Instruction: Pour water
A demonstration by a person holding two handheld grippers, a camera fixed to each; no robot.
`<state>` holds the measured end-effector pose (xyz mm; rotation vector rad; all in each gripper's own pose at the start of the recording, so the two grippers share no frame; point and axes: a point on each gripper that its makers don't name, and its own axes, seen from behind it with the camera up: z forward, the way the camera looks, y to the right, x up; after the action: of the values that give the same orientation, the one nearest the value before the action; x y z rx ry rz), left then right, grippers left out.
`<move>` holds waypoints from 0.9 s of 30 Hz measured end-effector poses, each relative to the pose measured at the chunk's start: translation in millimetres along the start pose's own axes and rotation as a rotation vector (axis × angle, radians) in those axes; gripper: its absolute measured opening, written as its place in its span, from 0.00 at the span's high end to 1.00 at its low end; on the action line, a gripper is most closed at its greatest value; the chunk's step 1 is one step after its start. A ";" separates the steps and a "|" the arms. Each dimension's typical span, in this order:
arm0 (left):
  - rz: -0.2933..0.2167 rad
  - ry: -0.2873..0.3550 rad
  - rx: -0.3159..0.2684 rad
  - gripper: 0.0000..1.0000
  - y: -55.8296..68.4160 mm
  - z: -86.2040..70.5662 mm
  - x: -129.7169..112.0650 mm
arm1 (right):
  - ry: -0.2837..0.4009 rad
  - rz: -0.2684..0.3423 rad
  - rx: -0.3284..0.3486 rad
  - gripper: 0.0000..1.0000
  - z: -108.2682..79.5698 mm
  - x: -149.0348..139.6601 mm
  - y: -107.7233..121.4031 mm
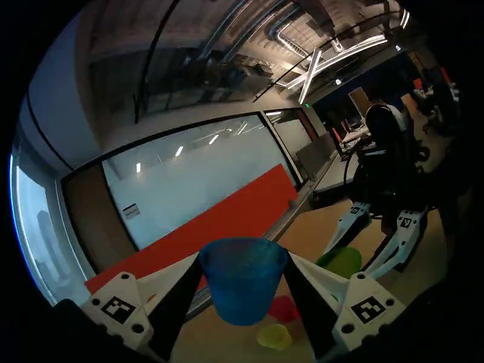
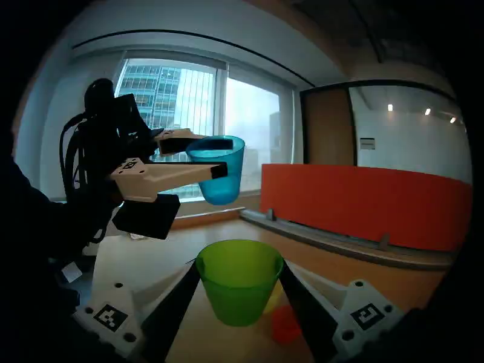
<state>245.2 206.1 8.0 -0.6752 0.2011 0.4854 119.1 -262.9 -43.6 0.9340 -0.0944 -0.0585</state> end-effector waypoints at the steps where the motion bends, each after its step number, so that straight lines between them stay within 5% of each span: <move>1: 0.010 -0.001 0.000 0.12 -0.1 0.5 0.6 | -0.001 0.001 0.003 0.07 0.5 -0.4 -1.0; 27: 0.239 0.011 -0.007 0.12 5.7 12.2 22.5 | -0.021 0.000 0.064 0.07 15.4 -11.3 -21.0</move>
<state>262.3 226.0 6.8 -0.6635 0.2924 0.7120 106.1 -286.7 -52.0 0.9975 -0.1161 -0.0657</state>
